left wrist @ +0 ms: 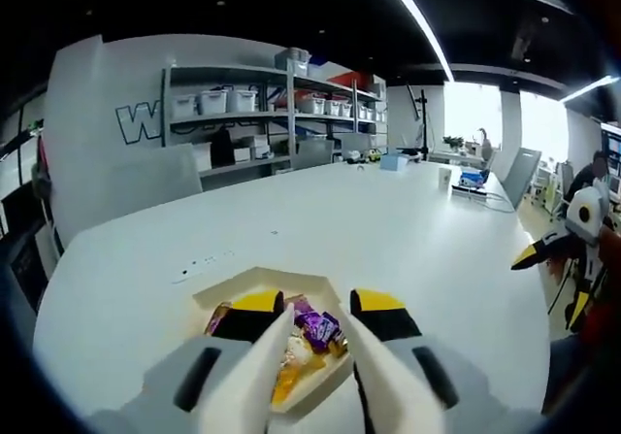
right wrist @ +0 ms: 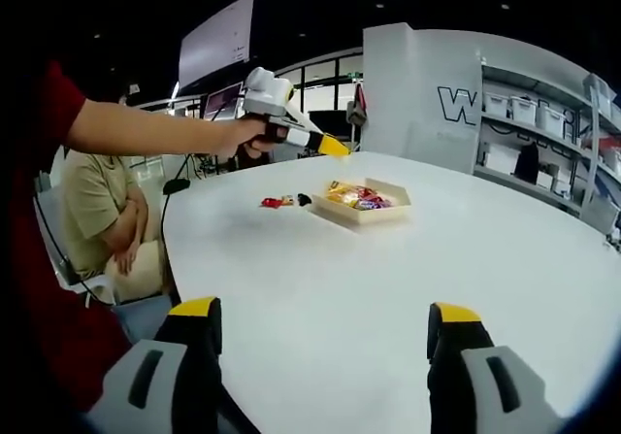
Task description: Place the target food into the container with the food tongs after gripping and lifting it, then release it inside without dropping or visibly crushing the food.
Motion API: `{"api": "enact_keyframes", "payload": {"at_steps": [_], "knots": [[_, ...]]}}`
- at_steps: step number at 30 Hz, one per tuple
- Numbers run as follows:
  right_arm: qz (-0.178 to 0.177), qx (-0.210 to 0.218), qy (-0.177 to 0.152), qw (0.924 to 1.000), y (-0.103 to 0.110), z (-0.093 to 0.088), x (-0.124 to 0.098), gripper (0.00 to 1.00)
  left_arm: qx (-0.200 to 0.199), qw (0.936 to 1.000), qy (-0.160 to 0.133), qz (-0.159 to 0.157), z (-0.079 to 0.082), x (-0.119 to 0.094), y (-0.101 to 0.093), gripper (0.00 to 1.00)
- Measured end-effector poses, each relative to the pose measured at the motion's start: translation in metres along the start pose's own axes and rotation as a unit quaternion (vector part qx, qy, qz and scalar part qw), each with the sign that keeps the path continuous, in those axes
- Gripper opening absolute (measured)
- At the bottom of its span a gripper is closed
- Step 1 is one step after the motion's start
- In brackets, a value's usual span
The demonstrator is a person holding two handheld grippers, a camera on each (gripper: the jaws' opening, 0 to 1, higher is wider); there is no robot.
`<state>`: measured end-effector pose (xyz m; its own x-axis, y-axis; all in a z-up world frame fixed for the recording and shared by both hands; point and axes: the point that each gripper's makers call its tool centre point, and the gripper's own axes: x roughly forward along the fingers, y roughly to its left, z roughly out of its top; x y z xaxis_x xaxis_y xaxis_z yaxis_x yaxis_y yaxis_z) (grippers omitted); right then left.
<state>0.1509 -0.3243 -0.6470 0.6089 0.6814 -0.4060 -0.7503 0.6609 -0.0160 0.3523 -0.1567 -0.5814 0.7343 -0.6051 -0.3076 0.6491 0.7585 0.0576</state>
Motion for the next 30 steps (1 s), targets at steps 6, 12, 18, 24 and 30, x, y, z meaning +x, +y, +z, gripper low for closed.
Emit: {"api": "enact_keyframes", "payload": {"at_steps": [6,12,18,24,30], "knots": [[-0.001,-0.001,0.000,1.0000,0.000,0.001,-0.001,0.86,-0.004,1.0000,-0.007,0.002,0.002,0.001,0.004,0.27],[0.000,-0.002,0.002,1.0000,0.002,-0.001,-0.001,0.86,-0.012,0.9999,-0.005,0.001,-0.008,-0.005,0.006,0.27],[0.002,-0.004,0.006,1.0000,0.004,-0.002,0.001,0.86,-0.015,0.9997,0.010,0.016,-0.028,-0.015,0.016,0.28],[0.006,-0.004,0.006,1.0000,0.006,-0.001,0.002,0.86,-0.003,0.9993,0.024,0.029,-0.043,-0.025,0.028,0.28],[0.004,-0.002,0.009,0.9999,0.005,-0.003,0.002,0.85,-0.009,0.9985,0.035,0.041,-0.056,-0.032,0.038,0.28]]}}
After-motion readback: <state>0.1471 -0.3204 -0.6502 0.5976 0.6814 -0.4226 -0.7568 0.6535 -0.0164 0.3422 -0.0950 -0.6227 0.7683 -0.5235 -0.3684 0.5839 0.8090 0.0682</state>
